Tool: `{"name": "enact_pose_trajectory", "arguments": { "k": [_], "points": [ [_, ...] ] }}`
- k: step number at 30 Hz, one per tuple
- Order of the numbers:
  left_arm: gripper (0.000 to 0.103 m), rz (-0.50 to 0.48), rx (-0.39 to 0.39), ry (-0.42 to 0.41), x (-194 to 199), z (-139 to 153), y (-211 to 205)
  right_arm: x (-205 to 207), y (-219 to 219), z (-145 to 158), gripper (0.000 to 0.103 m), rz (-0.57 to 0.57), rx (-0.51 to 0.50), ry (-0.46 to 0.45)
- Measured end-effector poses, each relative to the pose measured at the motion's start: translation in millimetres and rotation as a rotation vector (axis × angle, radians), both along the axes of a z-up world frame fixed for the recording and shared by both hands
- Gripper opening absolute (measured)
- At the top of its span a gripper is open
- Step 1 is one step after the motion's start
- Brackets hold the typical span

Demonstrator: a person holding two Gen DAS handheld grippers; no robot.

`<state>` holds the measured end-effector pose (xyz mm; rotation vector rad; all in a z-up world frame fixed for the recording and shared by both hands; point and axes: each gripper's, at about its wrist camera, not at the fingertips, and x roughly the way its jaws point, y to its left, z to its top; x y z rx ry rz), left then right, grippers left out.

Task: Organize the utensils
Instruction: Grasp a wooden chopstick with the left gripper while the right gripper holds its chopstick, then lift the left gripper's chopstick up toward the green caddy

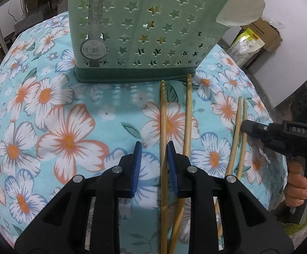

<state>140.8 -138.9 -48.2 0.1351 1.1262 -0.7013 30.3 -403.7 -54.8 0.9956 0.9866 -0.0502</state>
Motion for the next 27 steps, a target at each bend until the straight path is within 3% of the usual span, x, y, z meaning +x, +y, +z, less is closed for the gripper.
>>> {"name": "enact_pose_trajectory", "arguments": {
  "k": [4, 8, 15, 22, 27],
  "points": [
    [0.017, -0.009, 0.027, -0.030, 0, -1, -4, 1, 2, 5, 0.011, 0.100, -0.040, 0.031],
    [0.005, -0.005, 0.060, -0.069, -2, -1, -6, 3, 12, 9, 0.011, 0.156, -0.086, 0.050],
    [0.004, 0.049, 0.088, -0.064, -14, 3, 25, -4, 39, 10, 0.010, 0.244, -0.102, 0.071],
    [0.005, 0.093, 0.084, -0.040, -19, 7, 58, -11, 44, 8, 0.011, 0.251, -0.103, 0.071],
    [0.016, 0.083, 0.077, -0.023, -6, 8, 54, 2, 45, 9, 0.012, 0.238, -0.141, 0.073]
  ]
}}
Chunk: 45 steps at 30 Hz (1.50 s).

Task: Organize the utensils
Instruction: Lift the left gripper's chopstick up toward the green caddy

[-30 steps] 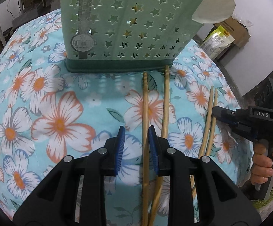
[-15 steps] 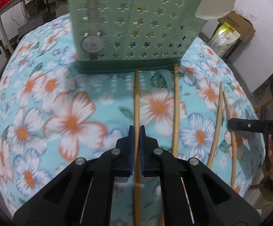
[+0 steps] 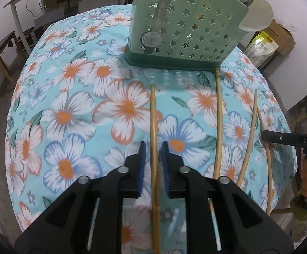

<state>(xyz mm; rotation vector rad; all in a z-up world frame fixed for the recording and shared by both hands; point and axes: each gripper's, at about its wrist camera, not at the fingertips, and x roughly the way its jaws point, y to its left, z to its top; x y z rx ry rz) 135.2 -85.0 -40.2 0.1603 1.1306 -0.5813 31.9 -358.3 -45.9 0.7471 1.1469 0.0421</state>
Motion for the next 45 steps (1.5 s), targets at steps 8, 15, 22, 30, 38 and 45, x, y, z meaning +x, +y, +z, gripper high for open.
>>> {"name": "enact_pose_trajectory", "arguments": {
  "k": [8, 15, 22, 30, 38, 45],
  "points": [
    [0.019, -0.023, 0.097, -0.066, 21, -6, -31, 11, 11, 6, 0.018, 0.005, -0.090, -0.016],
    [0.013, -0.044, 0.179, -0.151, 23, -10, -52, 15, 25, 9, 0.010, -0.005, -0.186, -0.022],
    [0.010, -0.066, 0.227, -0.199, 15, -10, -60, 19, 29, 13, 0.011, -0.011, -0.233, -0.005],
    [0.010, -0.073, 0.246, -0.219, 11, -10, -62, 21, 23, 11, 0.012, -0.019, -0.226, -0.001],
    [0.010, -0.079, 0.254, -0.227, 10, -9, -61, 23, 22, 11, 0.020, -0.028, -0.195, -0.007],
    [0.010, -0.083, 0.264, -0.237, 8, -9, -63, 24, 23, 11, 0.021, -0.030, -0.197, -0.008]
  ]
}}
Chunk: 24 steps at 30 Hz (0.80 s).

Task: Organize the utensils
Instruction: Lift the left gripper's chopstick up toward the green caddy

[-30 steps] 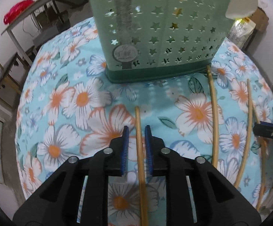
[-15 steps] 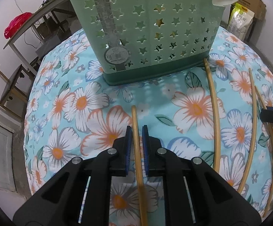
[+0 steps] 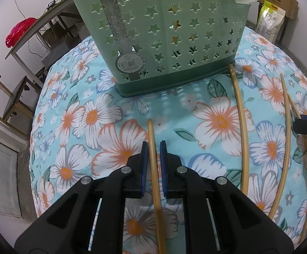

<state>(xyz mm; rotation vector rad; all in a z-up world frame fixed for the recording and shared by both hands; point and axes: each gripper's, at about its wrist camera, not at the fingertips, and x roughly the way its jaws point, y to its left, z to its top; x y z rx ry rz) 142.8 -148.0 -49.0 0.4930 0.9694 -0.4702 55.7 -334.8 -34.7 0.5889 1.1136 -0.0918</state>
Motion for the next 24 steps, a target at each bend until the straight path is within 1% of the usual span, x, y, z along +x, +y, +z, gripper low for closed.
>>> {"name": "enact_pose_trajectory", "arguments": {
  "k": [6, 9, 11, 15, 17, 19, 24],
  "points": [
    [0.010, -0.001, 0.004, -0.003, 0, 0, -1, 0, 1, 0, 0.021, -0.002, -0.009, -0.004],
    [0.010, 0.001, -0.003, 0.003, 4, 0, 0, 0, 1, -1, 0.017, -0.009, -0.017, -0.005],
    [0.010, 0.005, -0.026, 0.015, 10, -1, 2, -1, 0, -2, 0.014, -0.014, -0.017, -0.005],
    [0.009, 0.041, -0.125, 0.085, 26, 0, 13, -2, -3, -2, 0.012, -0.020, -0.014, -0.007],
    [0.005, 0.048, -0.154, 0.105, 31, 1, 17, -3, -3, -2, 0.011, -0.023, -0.015, -0.008],
    [0.005, 0.055, -0.178, 0.128, 36, 2, 22, -3, -2, -3, 0.011, -0.026, -0.014, -0.010],
    [0.004, 0.106, -0.307, 0.217, 49, 10, 44, -4, -4, -3, 0.011, -0.030, -0.005, -0.014]
  ]
}}
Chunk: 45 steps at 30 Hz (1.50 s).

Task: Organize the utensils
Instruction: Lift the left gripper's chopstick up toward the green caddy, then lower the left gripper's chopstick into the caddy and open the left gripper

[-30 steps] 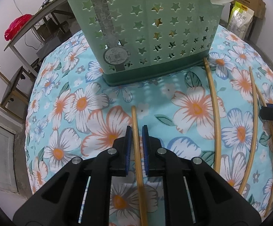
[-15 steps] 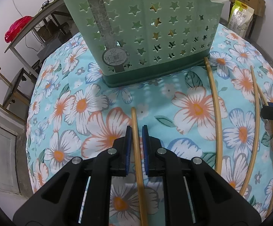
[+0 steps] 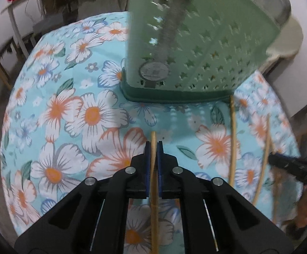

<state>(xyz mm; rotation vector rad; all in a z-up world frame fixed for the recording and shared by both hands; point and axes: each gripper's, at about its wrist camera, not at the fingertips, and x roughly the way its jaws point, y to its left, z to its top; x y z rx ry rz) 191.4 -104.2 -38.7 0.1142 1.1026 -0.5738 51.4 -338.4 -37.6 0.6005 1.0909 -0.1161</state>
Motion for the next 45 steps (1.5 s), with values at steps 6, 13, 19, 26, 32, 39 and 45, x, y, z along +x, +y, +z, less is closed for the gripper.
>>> {"name": "enact_pose_trajectory", "arguments": {
  "k": [6, 13, 19, 26, 32, 39, 45],
  "points": [
    [0.004, 0.029, -0.101, 0.031, 4, 23, 21, 1, -1, 0, 0.011, 0.001, 0.004, 0.001],
    [0.004, -0.005, -0.219, -0.010, -7, 86, 32, 1, -2, 0, 0.011, 0.001, 0.002, 0.001],
    [0.004, -0.020, -0.322, -0.182, -23, 160, 38, 2, -2, 1, 0.011, 0.002, 0.004, 0.001],
    [0.004, -0.022, -0.448, -0.367, -28, 235, 36, 2, -2, 0, 0.011, 0.001, 0.003, 0.002],
    [0.004, -0.002, -0.530, -0.540, -23, 284, 30, 2, -2, 1, 0.011, 0.001, 0.004, 0.001],
    [0.004, 0.048, -0.493, -0.649, -6, 283, 2, 2, -2, 0, 0.011, 0.001, 0.005, 0.001],
    [0.004, 0.047, -0.438, -0.638, 8, 247, -21, 2, -2, 1, 0.011, 0.001, 0.007, 0.000]
  ]
}}
